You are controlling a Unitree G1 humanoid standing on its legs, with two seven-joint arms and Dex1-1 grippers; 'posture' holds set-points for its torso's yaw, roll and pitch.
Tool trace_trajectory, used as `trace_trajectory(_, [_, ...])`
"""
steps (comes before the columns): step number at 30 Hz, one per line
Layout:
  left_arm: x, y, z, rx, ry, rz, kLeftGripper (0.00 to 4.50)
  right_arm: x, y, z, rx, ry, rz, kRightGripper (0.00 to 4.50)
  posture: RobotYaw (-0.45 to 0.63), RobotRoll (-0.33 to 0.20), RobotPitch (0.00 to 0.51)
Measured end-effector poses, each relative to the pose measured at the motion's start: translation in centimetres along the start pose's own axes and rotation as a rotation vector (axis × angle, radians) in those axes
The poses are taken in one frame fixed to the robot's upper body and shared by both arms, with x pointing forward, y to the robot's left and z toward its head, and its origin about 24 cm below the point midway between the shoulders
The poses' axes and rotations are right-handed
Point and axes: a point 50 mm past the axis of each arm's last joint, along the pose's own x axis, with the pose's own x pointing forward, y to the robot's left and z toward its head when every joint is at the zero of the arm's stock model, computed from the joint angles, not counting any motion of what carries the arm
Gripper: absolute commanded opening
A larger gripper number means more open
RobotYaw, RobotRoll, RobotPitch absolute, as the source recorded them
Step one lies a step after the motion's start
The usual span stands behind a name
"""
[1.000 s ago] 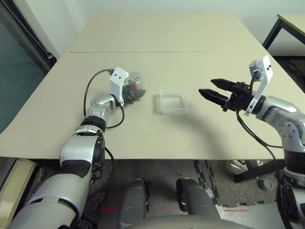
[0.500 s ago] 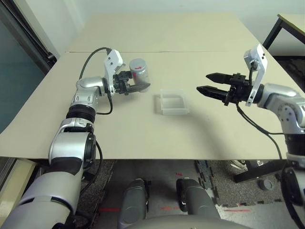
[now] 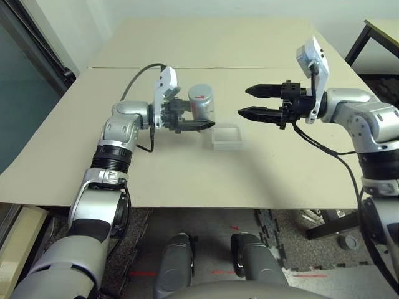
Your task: Pour the medicine from the bottle into the box.
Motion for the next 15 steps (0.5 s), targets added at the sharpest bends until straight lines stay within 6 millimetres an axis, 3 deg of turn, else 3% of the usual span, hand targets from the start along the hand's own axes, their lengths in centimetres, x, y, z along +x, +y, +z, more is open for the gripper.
trace_trajectory(15, [2.0, -0.4, 1.1, 0.032, -0.007, -0.079, 2.80, 1.8, 0.8, 1.2, -0.038, -0.015, 0.080, 4.50, -0.04, 0.000, 0.075])
